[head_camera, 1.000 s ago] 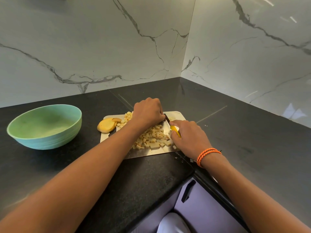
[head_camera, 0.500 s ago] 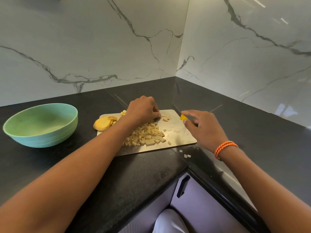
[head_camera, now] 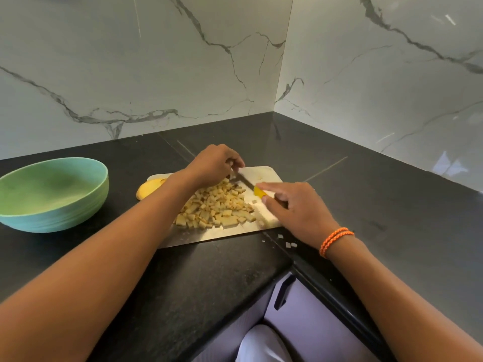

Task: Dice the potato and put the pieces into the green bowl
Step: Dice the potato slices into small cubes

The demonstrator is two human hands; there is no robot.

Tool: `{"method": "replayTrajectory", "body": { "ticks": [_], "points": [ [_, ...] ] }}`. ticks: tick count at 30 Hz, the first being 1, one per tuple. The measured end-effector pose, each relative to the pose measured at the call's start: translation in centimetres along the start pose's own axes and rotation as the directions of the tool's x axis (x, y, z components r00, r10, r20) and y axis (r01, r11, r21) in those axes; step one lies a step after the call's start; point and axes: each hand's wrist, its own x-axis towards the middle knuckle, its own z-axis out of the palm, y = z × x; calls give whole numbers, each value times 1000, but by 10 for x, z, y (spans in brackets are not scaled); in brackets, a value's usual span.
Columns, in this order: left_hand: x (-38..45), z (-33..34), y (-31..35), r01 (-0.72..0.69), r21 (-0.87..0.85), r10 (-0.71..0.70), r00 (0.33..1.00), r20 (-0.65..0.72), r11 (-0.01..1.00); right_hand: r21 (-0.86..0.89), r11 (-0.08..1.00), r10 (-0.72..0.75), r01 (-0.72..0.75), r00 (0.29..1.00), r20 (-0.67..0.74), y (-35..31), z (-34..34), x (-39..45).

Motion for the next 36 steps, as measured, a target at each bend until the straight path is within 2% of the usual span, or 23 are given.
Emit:
{"method": "replayTrajectory", "body": {
  "ticks": [2, 4, 6, 9, 13, 15, 17, 20, 23, 27, 31, 36],
  "points": [
    [-1, 0, 2, 8, 0, -8, 1000, 21, 1000, -12, 999, 45, -46, 997, -55, 9, -8, -1],
    [-1, 1, 2, 6, 1, -6, 1000, 28, 1000, -99, 989, 104, -109, 993, -56, 15, -15, -4],
    [0, 3, 3, 5, 5, -5, 1000, 27, 1000, -175, 972, 159, -158, 987, -12, 20, -20, -8],
    [-1, 1, 4, 22, -7, -22, 999, 24, 1000, -208, 969, 147, -131, 987, 60, 15, -14, -11],
    [-4, -3, 2, 22, -52, -21, 1000, 15, 998, -15, 1000, 11, -9, 988, 151, 1, 0, -11],
    [-4, -6, 2, 23, -97, -18, 998, 56, 995, 80, 997, -30, 20, 991, 129, 1, 0, -9],
    [-5, -13, 4, 15, -219, 14, 992, 127, 976, 165, 986, -23, 10, 997, 76, 4, -2, -9],
    [-8, -26, 8, -44, -375, 136, 965, 223, 926, 239, 970, 20, -32, 998, 55, 6, -4, -9],
    [-6, -31, 1, -72, -291, 146, 959, 243, 954, 267, 962, 47, -63, 997, 64, 10, -6, -8],
    [-7, -35, -8, -31, -64, 37, 996, 81, 997, 247, 964, 97, -100, 995, 25, 21, -8, -8],
    [-12, -45, -1, -54, -62, 59, 994, 92, 997, 227, 967, 126, -113, 991, -43, 23, -5, -7],
    [-19, -59, 1, -69, -105, 79, 993, 88, 992, 178, 979, 109, -96, 992, -60, 19, 2, -6]
  ]
}}
